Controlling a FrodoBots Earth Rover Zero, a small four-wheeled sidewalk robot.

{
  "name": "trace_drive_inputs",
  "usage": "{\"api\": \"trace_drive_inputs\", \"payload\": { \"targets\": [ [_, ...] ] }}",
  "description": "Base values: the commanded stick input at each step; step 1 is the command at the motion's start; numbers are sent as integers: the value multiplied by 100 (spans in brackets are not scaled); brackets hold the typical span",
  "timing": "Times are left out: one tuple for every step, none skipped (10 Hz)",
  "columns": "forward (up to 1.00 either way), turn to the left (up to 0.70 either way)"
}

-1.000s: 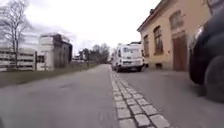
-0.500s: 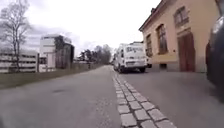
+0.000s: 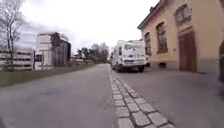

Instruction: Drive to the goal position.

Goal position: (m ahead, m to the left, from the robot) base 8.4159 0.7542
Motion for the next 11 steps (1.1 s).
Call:
{"api": "trace_drive_inputs", "payload": {
  "targets": [
    [85,0],
    [85,34],
    [85,34],
    [85,34],
    [85,24],
    [85,0],
    [85,0],
    [85,0],
    [85,0],
    [85,0],
    [85,0]
  ]
}}
